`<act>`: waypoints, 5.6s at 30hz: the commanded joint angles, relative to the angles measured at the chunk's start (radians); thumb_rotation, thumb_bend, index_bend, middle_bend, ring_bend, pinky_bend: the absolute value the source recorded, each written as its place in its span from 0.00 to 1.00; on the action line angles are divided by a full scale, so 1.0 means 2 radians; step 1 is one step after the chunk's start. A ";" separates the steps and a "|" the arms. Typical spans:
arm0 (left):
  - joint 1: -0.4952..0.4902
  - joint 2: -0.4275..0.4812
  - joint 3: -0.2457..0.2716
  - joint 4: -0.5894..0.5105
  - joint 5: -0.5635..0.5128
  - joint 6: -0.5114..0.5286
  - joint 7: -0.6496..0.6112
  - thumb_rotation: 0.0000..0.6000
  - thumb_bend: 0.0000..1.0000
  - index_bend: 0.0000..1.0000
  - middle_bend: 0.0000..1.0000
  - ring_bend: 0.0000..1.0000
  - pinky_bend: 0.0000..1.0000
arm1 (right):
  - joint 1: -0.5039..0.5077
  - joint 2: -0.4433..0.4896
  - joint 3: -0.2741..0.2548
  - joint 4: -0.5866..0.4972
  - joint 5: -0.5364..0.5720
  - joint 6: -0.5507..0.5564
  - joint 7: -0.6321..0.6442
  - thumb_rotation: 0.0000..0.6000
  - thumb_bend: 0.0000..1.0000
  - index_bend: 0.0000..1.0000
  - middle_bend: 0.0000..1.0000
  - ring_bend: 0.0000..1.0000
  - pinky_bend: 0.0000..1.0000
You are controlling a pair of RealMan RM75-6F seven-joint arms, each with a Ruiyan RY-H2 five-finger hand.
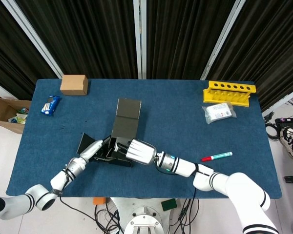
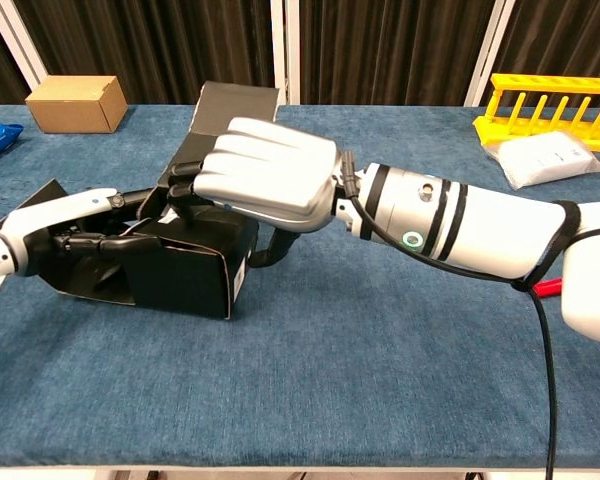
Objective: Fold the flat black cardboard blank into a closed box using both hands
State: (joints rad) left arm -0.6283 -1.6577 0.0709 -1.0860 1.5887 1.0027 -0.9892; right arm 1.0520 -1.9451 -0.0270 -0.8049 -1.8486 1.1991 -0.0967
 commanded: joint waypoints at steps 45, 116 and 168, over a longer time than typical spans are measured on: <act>0.018 -0.021 -0.020 0.007 -0.027 0.009 0.059 0.61 0.04 0.38 0.36 0.59 0.78 | -0.017 0.026 -0.006 -0.056 0.015 -0.039 -0.045 1.00 0.08 0.40 0.29 0.73 1.00; 0.063 0.021 -0.055 -0.081 -0.059 0.057 0.174 0.47 0.05 0.21 0.15 0.22 0.54 | -0.121 0.149 0.031 -0.268 0.192 -0.077 0.064 1.00 0.01 0.06 0.12 0.73 1.00; 0.157 0.030 -0.085 -0.106 -0.011 0.270 0.201 0.70 0.06 0.46 0.39 0.50 0.75 | -0.096 -0.065 0.200 -0.171 0.421 -0.188 0.187 1.00 0.18 0.60 0.53 0.80 1.00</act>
State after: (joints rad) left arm -0.3382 -1.5728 -0.0821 -1.3286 1.5291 1.4632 -0.6318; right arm 0.8640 -2.0681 0.3396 -1.1556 -1.0388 0.8204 0.2925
